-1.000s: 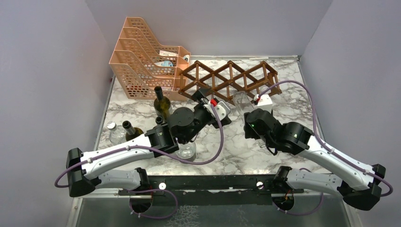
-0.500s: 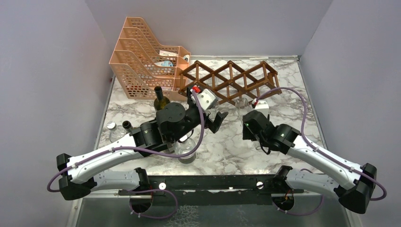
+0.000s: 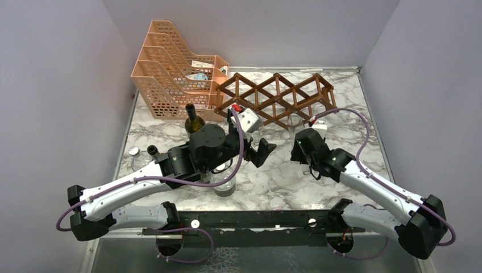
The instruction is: Put the wine bottle on the wine rack
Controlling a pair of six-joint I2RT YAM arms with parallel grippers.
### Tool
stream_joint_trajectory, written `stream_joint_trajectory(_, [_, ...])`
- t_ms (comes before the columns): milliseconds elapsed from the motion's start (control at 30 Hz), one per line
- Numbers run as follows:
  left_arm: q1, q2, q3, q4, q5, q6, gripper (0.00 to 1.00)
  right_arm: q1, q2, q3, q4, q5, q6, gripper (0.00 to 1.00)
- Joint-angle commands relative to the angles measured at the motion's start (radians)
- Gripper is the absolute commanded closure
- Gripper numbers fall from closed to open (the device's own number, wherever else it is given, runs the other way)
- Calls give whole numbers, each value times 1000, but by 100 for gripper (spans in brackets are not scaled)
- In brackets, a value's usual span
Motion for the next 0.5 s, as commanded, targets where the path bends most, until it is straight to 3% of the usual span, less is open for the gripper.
stream_joint_trajectory(0, [1, -23, 25, -6, 58, -32, 1, -11, -34, -1, 212, -57, -2, 99])
stream_joint_trajectory(233, [2, -14, 49, -21, 95, -46, 1, -54, 9, -11, 201, -64, 53, 99])
stream_joint_trajectory(467, [2, -10, 54, -21, 99, -53, 1, -101, -3, -105, 394, -117, 12, 99])
